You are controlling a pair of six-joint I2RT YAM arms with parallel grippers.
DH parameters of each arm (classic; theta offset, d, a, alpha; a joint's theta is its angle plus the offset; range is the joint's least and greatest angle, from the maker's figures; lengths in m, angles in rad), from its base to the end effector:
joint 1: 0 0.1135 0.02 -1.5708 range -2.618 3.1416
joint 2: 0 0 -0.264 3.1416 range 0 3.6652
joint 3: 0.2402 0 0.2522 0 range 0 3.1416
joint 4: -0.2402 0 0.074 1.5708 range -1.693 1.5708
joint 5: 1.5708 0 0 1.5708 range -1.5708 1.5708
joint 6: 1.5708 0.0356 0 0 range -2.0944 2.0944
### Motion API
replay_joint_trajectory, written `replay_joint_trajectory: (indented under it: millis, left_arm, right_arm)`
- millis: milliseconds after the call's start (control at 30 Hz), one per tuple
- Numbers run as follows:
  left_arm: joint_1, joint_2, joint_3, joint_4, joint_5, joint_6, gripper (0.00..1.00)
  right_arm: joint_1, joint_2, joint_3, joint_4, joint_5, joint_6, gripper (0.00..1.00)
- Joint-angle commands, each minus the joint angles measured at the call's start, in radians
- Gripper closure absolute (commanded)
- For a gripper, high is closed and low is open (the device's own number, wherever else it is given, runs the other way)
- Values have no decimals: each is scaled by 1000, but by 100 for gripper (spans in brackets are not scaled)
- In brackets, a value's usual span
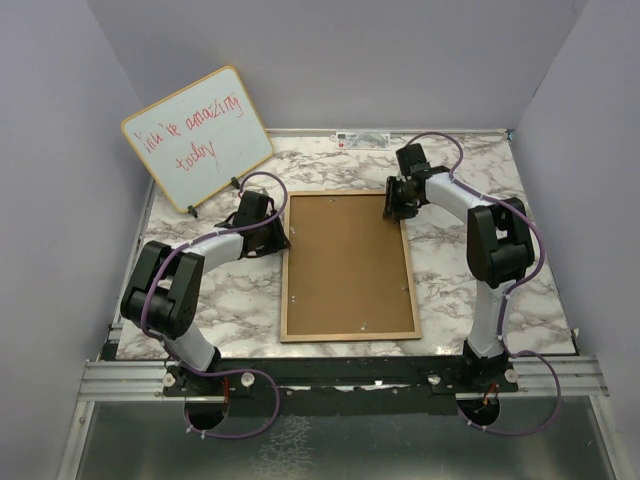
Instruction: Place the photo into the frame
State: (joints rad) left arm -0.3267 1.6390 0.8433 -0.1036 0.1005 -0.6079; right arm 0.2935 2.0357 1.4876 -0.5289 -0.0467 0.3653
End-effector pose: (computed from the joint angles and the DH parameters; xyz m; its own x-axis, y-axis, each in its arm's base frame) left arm 0.3023 -0.1062 0.1582 -0.8248 -0.3205 -0.4658 -0.1129 0.9006 -0.4198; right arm 0.4117 0.1262 0.1766 -0.8981 0.1014 -0.4280 0.0114 0.9781 0.2077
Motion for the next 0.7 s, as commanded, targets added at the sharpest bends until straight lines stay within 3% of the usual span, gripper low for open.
replay_joint_trajectory:
  millis: [0, 267, 667]
  left_arm:
    - [8, 41, -14, -51, -29, 14, 56]
    - [8, 48, -17, -20, 5, -4, 58]
    - [8, 32, -20, -22, -5, -7, 58]
  right_arm:
    - [6, 15, 24, -91, 5, -15, 59]
    - [6, 11, 35, -128, -8, -12, 64]
    - [6, -50, 43, -59, -20, -12, 61]
